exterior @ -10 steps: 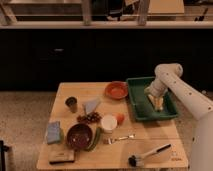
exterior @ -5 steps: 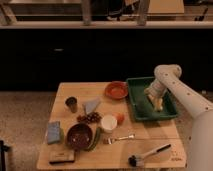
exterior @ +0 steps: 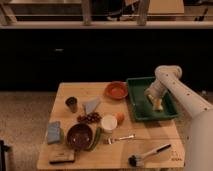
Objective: Place banana in table surface
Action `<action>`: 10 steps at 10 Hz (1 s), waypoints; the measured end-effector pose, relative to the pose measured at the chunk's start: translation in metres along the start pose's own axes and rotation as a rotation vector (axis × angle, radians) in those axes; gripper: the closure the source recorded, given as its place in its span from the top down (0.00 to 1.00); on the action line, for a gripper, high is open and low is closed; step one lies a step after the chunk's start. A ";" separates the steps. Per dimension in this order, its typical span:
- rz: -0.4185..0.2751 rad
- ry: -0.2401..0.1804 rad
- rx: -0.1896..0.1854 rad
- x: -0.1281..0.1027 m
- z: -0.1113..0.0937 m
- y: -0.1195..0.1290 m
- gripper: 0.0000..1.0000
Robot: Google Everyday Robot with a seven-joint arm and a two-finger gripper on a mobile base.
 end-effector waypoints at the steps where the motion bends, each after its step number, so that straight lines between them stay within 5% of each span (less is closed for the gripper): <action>1: 0.046 -0.005 0.003 0.006 0.005 0.000 0.80; 6: 0.292 -0.013 0.021 0.038 0.022 0.006 0.80; 10: 0.371 -0.011 0.043 0.053 0.019 0.010 0.80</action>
